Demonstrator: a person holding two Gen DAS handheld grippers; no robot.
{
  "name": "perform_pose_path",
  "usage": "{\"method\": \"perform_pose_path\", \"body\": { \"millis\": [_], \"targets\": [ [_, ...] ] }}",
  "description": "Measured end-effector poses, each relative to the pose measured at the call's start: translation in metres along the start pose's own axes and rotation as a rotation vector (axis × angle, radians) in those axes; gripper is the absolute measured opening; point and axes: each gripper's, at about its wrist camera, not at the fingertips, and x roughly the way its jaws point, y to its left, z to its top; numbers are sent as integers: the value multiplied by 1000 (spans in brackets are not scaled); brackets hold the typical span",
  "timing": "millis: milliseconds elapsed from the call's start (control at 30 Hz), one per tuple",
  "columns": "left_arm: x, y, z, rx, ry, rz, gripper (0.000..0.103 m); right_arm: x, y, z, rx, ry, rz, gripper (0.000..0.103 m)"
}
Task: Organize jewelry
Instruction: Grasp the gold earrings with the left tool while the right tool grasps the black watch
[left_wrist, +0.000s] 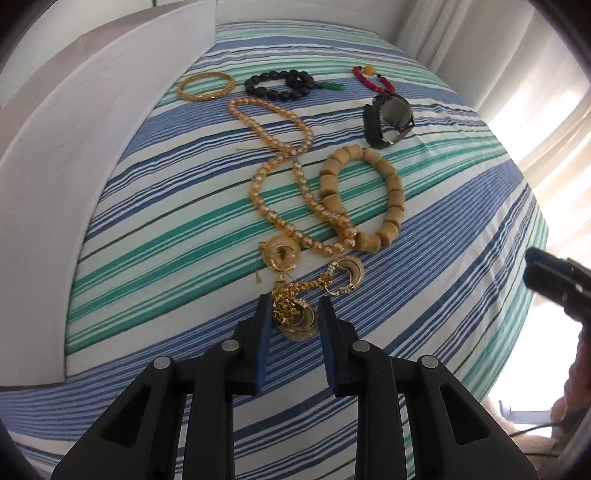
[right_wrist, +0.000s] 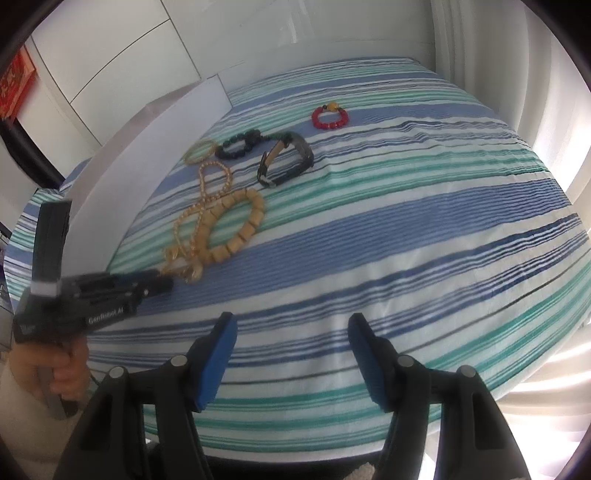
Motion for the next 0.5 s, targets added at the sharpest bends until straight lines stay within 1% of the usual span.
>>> {"method": "perform_pose_path", "body": {
  "millis": [67,133,200,300,333,400,500],
  "targets": [
    [-4,7,-2,-21,3,5,24,6,-9,20,33,-4,28,64],
    [-7,12,-3,-33,-1,13,24,17,-19,44,75,-3,36,64],
    [-11,14,-3,-45,-6,15,24,34,-28,69,119,11,24,64],
    [-16,16,-2,-61,-18,10,24,65,-35,104,180,29,55,64],
    [-17,16,-1,-64,-20,9,24,74,-32,115,163,29,46,64],
    [-20,16,0,-72,-19,7,24,93,-16,133,68,27,13,64],
    [-25,20,4,-83,-14,-7,24,118,13,148,-133,37,-73,63]
  ]
}}
